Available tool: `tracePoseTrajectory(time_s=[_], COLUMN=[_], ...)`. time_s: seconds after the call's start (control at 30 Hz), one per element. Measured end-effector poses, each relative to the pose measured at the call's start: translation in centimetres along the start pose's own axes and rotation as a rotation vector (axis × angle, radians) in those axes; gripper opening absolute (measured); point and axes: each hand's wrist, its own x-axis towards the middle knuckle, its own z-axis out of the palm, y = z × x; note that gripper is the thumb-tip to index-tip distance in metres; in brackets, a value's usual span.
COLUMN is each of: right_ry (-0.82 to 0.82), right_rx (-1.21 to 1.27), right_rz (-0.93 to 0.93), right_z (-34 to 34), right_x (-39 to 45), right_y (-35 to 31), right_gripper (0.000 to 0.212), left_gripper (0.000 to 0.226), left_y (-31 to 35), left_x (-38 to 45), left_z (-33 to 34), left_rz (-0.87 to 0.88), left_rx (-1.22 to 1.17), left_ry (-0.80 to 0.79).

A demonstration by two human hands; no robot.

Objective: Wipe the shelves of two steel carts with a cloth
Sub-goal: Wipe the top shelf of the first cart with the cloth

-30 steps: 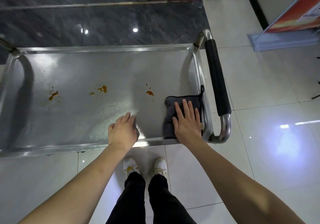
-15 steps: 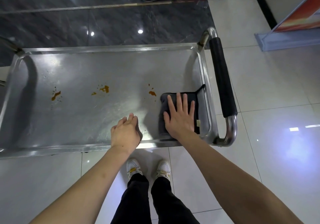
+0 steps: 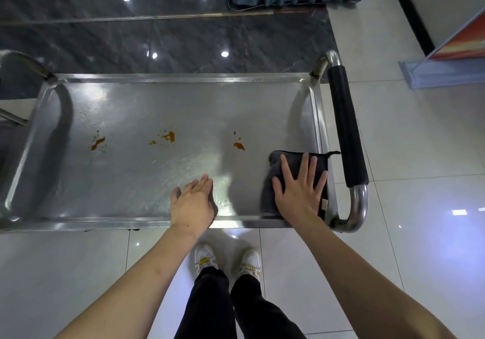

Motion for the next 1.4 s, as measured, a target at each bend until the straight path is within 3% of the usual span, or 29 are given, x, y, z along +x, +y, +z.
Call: tracePoseTrajectory(time_s=[0.27, 0.33, 0.43, 0.6, 0.83, 1.03, 1.23, 1.4], right_ry=[0.050, 0.047, 0.016, -0.022, -0.015, -0.038, -0.047, -0.039], right_rx=[0.027, 0.041, 0.020, -0.036, -0.034, -0.011, -0.047, -0.044], right_rz=[-0.183, -0.260, -0.413, -0.600, -0.452, -0.324, -0.613, -0.649], right_z=[-0.4, -0.3, 0.0, 0.4, -0.1, -0.3, 0.9, 1.3], right_x=[5.8, 7.2, 7.3, 2.7, 2.0, 6.6, 3.4, 0.1], right_y=[-7.8, -10.6, -13.3, -11.6, -6.6, -12.9, -20.2, -16.7], right_gripper=[0.068, 0.067, 0.066, 0.065, 0.067, 0.068, 0.067, 0.067], left_gripper=[0.054, 0.049, 0.053, 0.053, 0.050, 0.049, 0.046, 0.044], left_y=[-0.3, -0.8, -2.4, -4.9, -6.6, -7.9, -8.4, -8.0], left_x=[0.5, 0.6, 0.4, -0.3, -0.8, -2.4, -3.7, -3.5], left_z=[0.3, -0.4, -1.1, -0.6, -0.3, 0.2, 0.2, 0.2], left_rz=[0.077, 0.093, 0.005, -0.070, -0.092, -0.091, -0.161, -0.182], left_rx=[-0.020, -0.130, -0.299, -0.304, -0.288, -0.285, -0.246, -0.243], left_ry=[0.072, 0.120, 0.168, 0.301, 0.332, 0.338, 0.297, 0.276])
